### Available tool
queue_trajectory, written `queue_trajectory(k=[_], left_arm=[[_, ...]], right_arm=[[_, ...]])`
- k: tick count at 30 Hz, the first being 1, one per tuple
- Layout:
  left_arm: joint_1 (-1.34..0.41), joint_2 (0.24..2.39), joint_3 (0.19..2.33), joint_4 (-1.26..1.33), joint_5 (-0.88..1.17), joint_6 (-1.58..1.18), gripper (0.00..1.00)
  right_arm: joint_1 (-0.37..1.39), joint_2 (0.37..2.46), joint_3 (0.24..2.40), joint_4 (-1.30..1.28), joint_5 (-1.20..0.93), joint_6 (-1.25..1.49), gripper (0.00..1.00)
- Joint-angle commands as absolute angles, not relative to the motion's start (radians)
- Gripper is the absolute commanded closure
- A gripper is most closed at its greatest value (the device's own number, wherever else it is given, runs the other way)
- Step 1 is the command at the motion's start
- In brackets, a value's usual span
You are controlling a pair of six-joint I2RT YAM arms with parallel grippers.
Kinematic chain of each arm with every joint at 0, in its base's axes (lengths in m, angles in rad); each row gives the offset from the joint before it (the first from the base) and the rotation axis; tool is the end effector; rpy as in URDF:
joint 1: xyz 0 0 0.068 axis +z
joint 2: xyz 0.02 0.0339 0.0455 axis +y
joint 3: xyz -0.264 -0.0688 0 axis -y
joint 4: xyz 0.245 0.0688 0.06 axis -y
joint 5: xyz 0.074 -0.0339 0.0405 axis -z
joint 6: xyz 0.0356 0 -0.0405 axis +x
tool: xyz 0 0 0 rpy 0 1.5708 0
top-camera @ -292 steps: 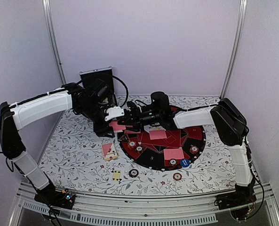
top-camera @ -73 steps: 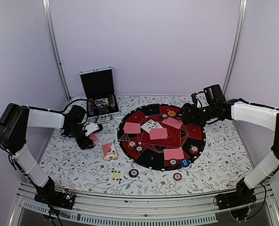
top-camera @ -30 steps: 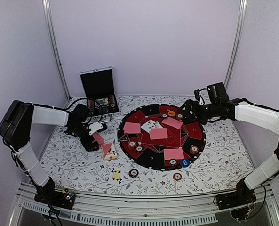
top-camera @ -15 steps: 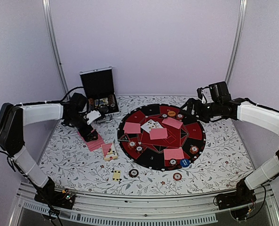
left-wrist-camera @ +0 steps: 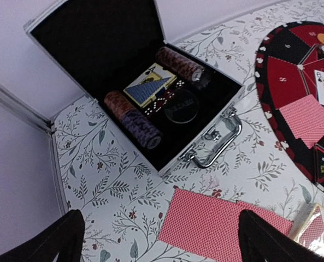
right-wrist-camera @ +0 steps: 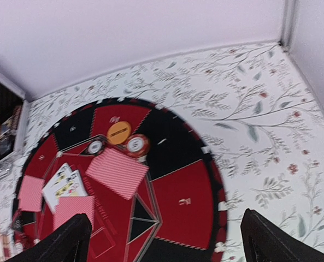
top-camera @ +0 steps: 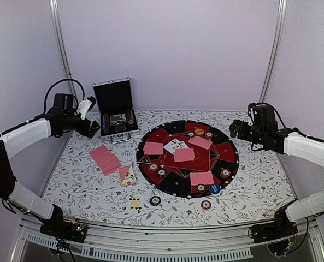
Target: Distribute texas hold em gaming equipment
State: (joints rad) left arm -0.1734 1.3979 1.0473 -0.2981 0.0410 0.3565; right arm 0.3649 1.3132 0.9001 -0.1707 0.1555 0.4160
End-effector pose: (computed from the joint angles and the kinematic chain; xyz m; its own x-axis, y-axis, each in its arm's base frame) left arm 0.3077 -0.0554 0.2796 -0.4863 0.4392 -0.7554 0.3994 0.8806 0.2549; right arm 0.2750 0.0992 0.2652 -0.5647 0.2117 -0.7977 -0.0040 0.9658 0.2591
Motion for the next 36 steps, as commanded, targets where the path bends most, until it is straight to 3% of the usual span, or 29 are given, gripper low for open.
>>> queue_trajectory(k=[1, 7, 13, 21, 29, 36], left_arm=[[-0.078, 1.38, 0.919, -0.133, 0.162, 0.252, 0.0], [-0.034, 1.298, 0.637, 0.271, 0.182, 0.238, 0.0], [-0.004, 1.37, 0.565, 0.417, 0.221, 0.173, 0.0], [0.0, 1.437, 0.451, 0.706, 0.23, 0.121, 0.0], [0.0, 1.52, 0.437, 0.899, 0.198, 0.102, 0.0], [0.0, 1.526, 0.358, 1.056, 0.121, 0.063, 0.0]], right_arm=[[0.359, 1.19, 0.684, 0.145, 0.532, 0.272, 0.01], [0.335, 1.183, 0.56, 0.273, 0.655, 0.2, 0.01], [0.26, 1.238, 0.491, 0.401, 0.656, 0.226, 0.01], [0.176, 1.248, 0.319, 0.761, 0.655, 0.183, 0.01], [0.137, 1.341, 0.191, 1.208, 0.567, 0.06, 0.01], [0.13, 1.487, 0.163, 1.431, 0.369, -0.055, 0.01]])
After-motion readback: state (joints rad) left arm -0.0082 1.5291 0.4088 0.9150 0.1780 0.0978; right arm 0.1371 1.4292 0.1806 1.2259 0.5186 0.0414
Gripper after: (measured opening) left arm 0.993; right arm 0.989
